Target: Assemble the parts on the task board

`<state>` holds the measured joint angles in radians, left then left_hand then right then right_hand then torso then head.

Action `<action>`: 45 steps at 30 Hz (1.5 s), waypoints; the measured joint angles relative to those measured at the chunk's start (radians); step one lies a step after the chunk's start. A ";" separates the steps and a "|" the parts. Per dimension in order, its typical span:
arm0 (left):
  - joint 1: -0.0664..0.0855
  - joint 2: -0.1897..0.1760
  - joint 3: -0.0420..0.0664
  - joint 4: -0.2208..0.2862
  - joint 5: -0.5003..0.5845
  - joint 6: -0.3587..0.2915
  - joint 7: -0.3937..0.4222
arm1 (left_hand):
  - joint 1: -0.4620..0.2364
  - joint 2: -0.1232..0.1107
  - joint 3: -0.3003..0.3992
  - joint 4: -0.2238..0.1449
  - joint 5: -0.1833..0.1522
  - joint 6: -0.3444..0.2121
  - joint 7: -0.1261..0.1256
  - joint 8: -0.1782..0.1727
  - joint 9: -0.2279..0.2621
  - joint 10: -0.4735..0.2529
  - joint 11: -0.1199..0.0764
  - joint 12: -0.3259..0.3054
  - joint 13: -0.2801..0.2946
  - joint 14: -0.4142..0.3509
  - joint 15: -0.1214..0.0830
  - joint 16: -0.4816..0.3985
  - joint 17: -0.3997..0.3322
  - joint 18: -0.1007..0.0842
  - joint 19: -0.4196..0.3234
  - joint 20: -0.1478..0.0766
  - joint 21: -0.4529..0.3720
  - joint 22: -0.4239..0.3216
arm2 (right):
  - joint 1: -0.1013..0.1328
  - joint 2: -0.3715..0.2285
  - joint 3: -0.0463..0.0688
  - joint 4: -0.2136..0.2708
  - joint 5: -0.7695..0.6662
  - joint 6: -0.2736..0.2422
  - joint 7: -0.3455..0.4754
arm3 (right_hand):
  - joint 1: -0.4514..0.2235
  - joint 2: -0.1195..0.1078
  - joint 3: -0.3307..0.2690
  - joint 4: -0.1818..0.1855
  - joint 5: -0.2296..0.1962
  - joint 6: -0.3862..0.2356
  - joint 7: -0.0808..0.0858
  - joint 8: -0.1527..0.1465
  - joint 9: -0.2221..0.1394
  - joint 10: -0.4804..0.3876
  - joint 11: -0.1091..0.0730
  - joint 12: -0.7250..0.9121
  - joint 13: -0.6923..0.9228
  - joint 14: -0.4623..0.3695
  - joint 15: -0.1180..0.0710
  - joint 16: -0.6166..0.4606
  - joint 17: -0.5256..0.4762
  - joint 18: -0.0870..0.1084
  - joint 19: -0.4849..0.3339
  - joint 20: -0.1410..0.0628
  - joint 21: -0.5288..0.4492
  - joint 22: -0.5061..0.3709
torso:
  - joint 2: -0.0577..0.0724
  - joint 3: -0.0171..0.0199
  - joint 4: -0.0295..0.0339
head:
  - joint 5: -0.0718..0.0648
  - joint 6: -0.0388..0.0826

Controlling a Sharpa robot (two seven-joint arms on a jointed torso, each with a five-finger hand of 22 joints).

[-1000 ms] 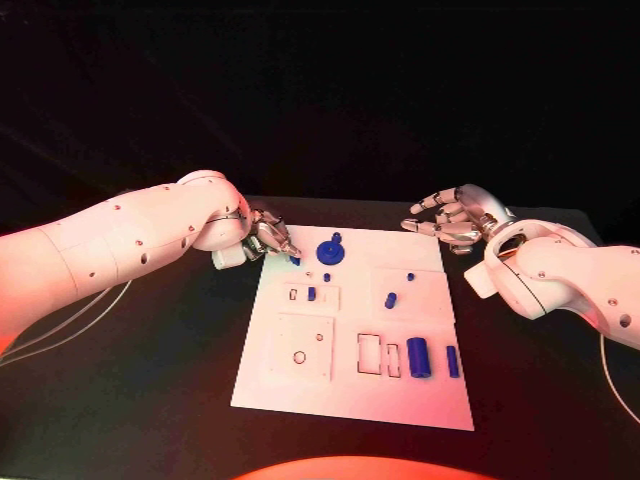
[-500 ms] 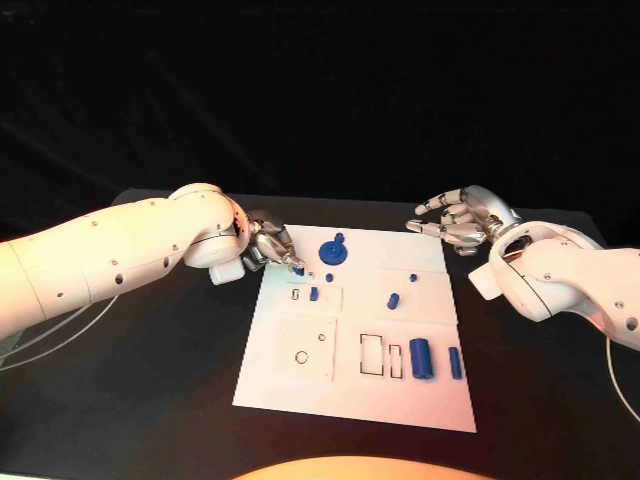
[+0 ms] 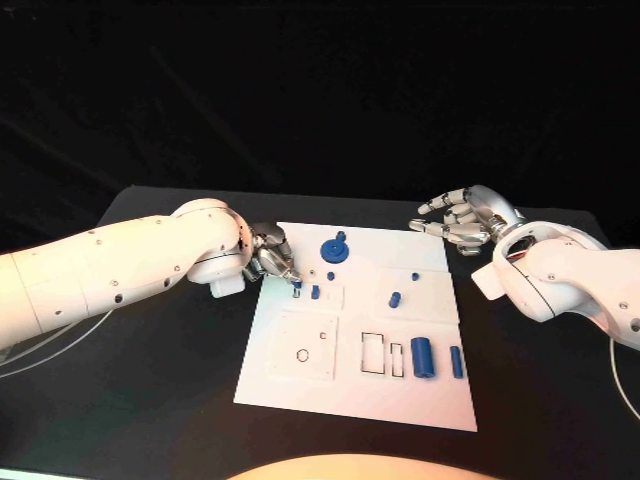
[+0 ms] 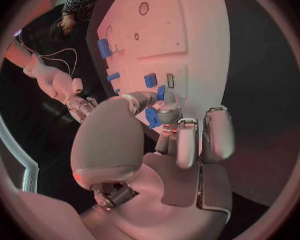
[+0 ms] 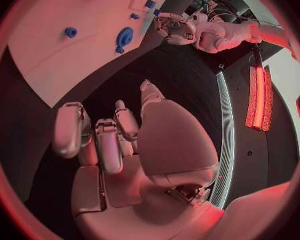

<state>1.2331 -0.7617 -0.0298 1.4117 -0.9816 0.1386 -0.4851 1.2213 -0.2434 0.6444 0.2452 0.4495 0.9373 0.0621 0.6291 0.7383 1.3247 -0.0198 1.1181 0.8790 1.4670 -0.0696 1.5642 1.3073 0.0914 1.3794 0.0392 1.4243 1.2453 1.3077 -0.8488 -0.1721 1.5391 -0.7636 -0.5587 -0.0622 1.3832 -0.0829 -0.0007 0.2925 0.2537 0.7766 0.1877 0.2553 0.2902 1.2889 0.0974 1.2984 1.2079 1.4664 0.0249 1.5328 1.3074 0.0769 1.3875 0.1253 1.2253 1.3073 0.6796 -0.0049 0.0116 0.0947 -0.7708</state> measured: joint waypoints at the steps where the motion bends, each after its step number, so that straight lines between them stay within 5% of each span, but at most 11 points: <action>1: -0.001 0.000 -0.001 0.001 -0.004 0.000 -0.002 | 0.000 0.000 0.000 0.000 0.000 0.000 0.000 0.000 0.000 0.000 0.000 0.000 0.000 0.000 0.000 0.000 0.000 0.000 0.000 0.000 0.000 0.000 | 0.000 0.000 0.000 0.000 0.000 0.000 0.000 | 0.000 0.000 0.000 0.000 0.000 0.000 0.000 0.000 0.000 0.000 0.000 0.000 0.000 0.000 0.000 0.000 0.000 0.000 0.000 0.000 0.000 0.000 | 0.000 0.0002 -0.0001 | 0.000 -0.001; 28: -0.009 0.003 -0.007 0.016 -0.076 0.022 -0.018 | -0.012 -0.012 0.000 0.000 0.007 0.014 -0.007 0.002 0.004 0.003 -0.003 0.000 -0.007 0.000 0.000 0.000 0.001 0.000 0.000 0.000 0.000 0.002 | -0.002 -0.003 0.000 0.000 0.000 0.000 0.000 | 0.000 0.000 0.000 0.000 0.000 0.000 0.000 0.000 0.000 0.000 0.000 0.000 0.000 0.000 0.000 0.000 0.001 0.000 0.000 0.000 0.000 0.000 | 0.001 0.0010 -0.0008 | -0.001 -0.005; 31: -0.009 0.003 -0.006 0.018 -0.078 0.029 -0.018 | -0.012 -0.012 0.000 0.000 0.011 0.014 -0.007 0.002 0.004 0.003 -0.003 0.000 -0.007 0.000 0.000 0.000 0.001 -0.016 0.000 0.000 0.000 0.003 | -0.002 -0.003 0.000 0.000 0.000 0.000 0.000 | 0.000 0.000 0.000 0.000 0.000 0.000 0.000 0.000 0.000 0.000 0.000 0.000 0.001 0.000 0.000 0.000 0.001 0.000 0.000 0.000 0.000 0.000 | 0.001 0.0010 -0.0008 | -0.001 -0.005; 45: -0.008 0.003 -0.005 0.014 -0.081 0.051 -0.016 | -0.011 -0.011 0.000 0.000 0.018 0.016 -0.009 0.002 0.003 0.010 -0.003 0.000 0.000 0.000 0.000 0.000 0.001 -0.016 0.004 -0.004 0.004 0.005 | -0.003 -0.002 0.000 0.000 0.000 0.000 0.000 | 0.000 0.000 0.000 0.000 0.000 0.000 0.000 0.000 0.000 0.000 0.000 0.000 0.000 0.000 0.000 0.000 0.000 0.000 0.000 0.000 0.000 0.000 | 0.001 0.0002 -0.0008 | -0.004 -0.007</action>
<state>1.2248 -0.7590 -0.0351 1.4261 -1.0622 0.1894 -0.5006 1.2099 -0.2548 0.6445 0.2452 0.4679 0.9535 0.0531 0.6310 0.7411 1.3350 -0.0231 1.1181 0.8786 1.4668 -0.0694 1.5642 1.3079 0.0757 1.3830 0.0355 1.4280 1.2502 1.3049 -0.8513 -0.1721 1.5387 -0.7631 -0.5587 -0.0617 1.3832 -0.0829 -0.0007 0.2925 0.2537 0.7766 0.1877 0.2553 0.2904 1.2888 0.0974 1.2984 1.2084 1.4664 0.0249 1.5328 1.3079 0.0769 1.3875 0.1254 1.2253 1.3070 0.6805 -0.0047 0.0108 0.0912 -0.7773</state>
